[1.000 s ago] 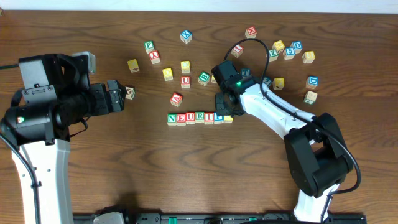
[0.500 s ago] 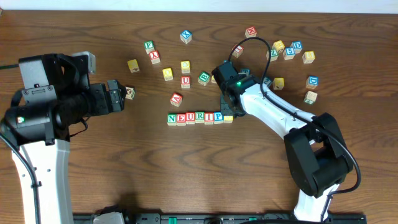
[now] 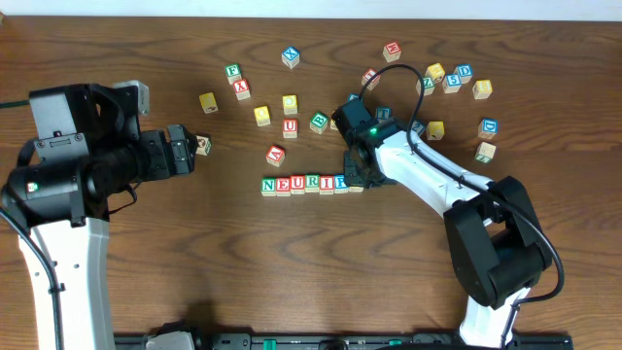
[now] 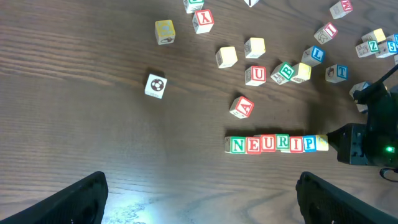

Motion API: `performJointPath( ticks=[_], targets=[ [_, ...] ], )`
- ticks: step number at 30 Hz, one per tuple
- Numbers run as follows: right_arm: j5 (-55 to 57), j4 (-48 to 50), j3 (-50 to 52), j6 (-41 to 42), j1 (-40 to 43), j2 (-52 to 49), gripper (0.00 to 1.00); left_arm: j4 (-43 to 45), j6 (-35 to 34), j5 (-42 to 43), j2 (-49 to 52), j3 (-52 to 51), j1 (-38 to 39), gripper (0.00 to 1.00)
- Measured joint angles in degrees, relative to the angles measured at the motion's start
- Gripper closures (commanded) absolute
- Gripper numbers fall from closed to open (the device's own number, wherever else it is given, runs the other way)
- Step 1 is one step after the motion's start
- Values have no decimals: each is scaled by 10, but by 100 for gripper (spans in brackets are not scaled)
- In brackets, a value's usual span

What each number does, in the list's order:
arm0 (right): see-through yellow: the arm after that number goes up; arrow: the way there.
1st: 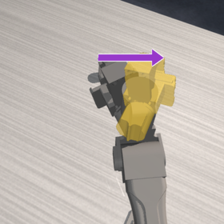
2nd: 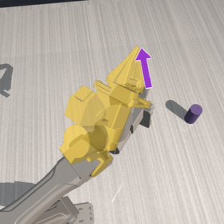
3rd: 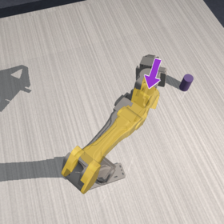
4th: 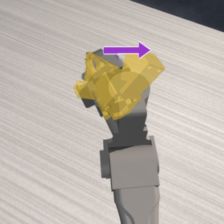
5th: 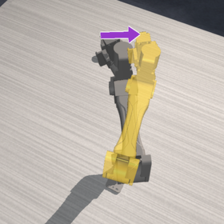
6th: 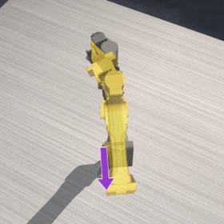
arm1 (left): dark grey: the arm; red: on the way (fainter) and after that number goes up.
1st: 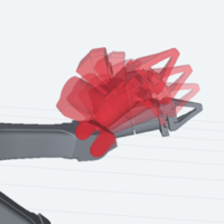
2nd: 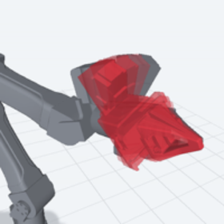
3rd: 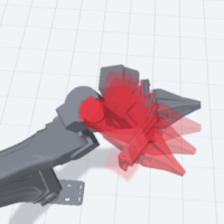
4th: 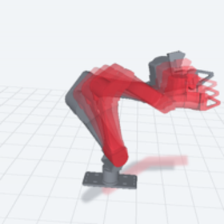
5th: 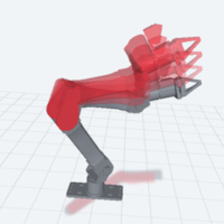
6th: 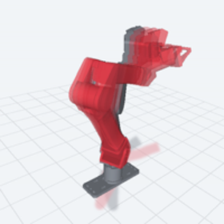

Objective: Spell out NEURIPS

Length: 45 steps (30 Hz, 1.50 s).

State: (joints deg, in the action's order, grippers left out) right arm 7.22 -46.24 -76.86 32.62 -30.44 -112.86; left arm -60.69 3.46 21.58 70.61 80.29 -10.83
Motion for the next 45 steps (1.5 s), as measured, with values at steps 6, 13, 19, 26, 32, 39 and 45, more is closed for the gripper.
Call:
performJointPath(
  ticks=[6, 13, 19, 26, 32, 39, 45],
  targets=[
    [-11, 7, 0, -2, 0, 0, 99, 0, 0, 0, 0, 0, 0, 5],
    [-13, 7, 0, -2, 0, 0, 99, 0, 0, 0, 0, 0, 0, 5],
    [-9, 7, 0, -2, 0, 0, 99, 0, 0, 0, 0, 0, 0, 5],
    [25, 7, 0, -2, 2, 0, 99, 0, 0, 0, 0, 0, 0, 5],
    [39, 12, 0, -2, 10, 0, 99, 0, 0, 0, 0, 0, 0, 5],
    [50, 104, 1, -11, 10, 0, 99, 0, 0, 0, 0, 0, 0, 5],
    [38, 189, 1, -55, 10, 0, 99, 0, 0, 0, 0, 0, 0, 5]
  ],
)
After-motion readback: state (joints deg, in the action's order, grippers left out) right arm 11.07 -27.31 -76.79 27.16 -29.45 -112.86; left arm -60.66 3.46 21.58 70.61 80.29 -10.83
